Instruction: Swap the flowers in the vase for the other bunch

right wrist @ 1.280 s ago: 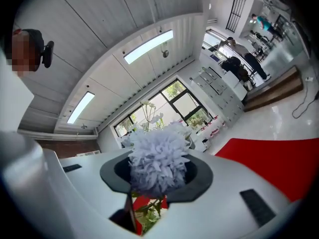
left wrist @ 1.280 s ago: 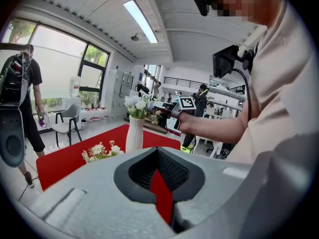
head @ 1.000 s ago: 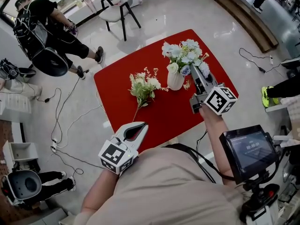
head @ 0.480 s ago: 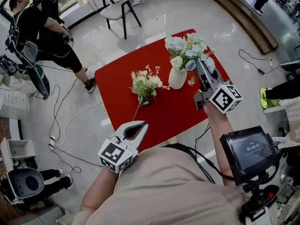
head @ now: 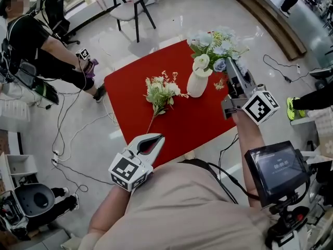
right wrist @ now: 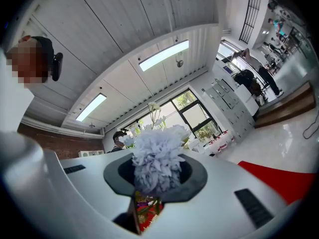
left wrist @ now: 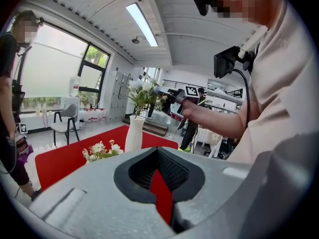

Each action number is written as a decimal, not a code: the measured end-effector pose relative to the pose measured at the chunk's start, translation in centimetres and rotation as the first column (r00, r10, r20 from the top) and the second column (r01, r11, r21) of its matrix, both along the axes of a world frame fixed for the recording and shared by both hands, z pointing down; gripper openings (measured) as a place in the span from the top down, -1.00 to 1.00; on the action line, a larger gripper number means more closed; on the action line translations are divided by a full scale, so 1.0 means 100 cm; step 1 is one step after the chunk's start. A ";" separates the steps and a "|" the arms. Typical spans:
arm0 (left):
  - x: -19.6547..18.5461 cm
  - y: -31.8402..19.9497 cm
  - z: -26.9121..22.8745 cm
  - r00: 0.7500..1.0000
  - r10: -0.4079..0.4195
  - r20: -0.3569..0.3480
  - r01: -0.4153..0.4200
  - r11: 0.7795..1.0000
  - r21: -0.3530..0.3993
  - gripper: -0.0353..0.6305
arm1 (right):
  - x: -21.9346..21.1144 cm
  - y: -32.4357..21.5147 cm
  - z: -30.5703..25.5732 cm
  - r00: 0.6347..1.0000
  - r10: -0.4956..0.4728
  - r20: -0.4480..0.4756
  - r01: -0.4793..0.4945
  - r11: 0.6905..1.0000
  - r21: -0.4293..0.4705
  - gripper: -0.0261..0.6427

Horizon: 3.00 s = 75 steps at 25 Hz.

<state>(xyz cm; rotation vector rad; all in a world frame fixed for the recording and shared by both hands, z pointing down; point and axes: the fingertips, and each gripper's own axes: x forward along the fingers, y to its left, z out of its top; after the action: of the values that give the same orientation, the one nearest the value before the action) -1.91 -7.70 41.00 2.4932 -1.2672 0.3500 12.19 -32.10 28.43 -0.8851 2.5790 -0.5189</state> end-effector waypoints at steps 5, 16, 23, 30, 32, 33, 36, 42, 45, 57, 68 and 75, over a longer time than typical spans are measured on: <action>0.000 0.003 0.001 0.999 0.025 -0.025 -0.025 1.000 0.018 0.88 | 0.000 0.007 -0.017 1.000 -0.009 -0.013 0.009 1.000 0.024 0.66; 0.005 0.001 -0.007 0.995 0.095 -0.033 -0.094 0.995 0.045 0.88 | 0.017 0.020 -0.066 1.000 0.004 0.004 -0.005 0.997 0.073 0.67; 0.022 0.009 -0.029 0.980 0.196 -0.031 -0.192 0.977 0.094 0.88 | 0.043 0.058 -0.096 0.998 0.066 -0.004 -0.065 0.992 0.104 0.67; 0.051 0.015 -0.042 0.950 0.311 -0.030 -0.305 0.945 0.116 0.88 | 0.090 0.095 -0.113 0.987 0.158 -0.007 -0.156 0.980 0.123 0.67; 0.061 0.012 -0.044 0.941 0.337 -0.032 -0.332 0.936 0.116 0.88 | 0.106 0.099 -0.113 0.983 0.184 -0.016 -0.180 0.976 0.122 0.67; 0.067 0.011 -0.044 0.935 0.353 -0.033 -0.347 0.930 0.117 0.88 | 0.114 0.100 -0.112 0.980 0.199 -0.022 -0.195 0.974 0.119 0.67; 0.083 0.009 -0.040 0.914 0.403 -0.037 -0.396 0.910 0.122 0.88 | 0.141 0.107 -0.098 0.965 0.257 -0.053 -0.251 0.963 0.099 0.67; 0.096 0.018 -0.033 0.886 0.462 -0.043 -0.454 0.882 0.128 0.87 | 0.170 0.116 -0.061 0.929 0.341 -0.146 -0.339 0.940 0.035 0.67; 0.100 0.021 -0.031 0.877 0.478 -0.043 -0.470 0.874 0.124 0.87 | 0.184 0.115 -0.031 0.910 0.366 -0.197 -0.375 0.927 -0.011 0.68; 0.107 0.004 -0.031 0.896 0.444 -0.035 -0.438 0.892 0.111 0.88 | 0.190 0.062 0.087 0.835 0.327 -0.442 -0.426 0.893 -0.146 0.68; 0.102 -0.031 -0.026 0.938 0.346 -0.007 -0.344 0.935 0.089 0.88 | 0.179 -0.024 0.160 0.812 0.254 -0.525 -0.414 0.885 -0.213 0.68; 0.093 -0.049 -0.024 0.970 0.244 0.017 -0.244 0.967 0.069 0.88 | 0.148 -0.075 0.193 0.817 0.166 -0.553 -0.342 0.911 -0.232 0.67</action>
<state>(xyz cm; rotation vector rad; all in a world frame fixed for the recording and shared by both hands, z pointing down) 7.38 -12.60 38.58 2.7176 -0.9918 0.3795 26.97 -39.65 47.70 -1.6741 2.8098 -0.7116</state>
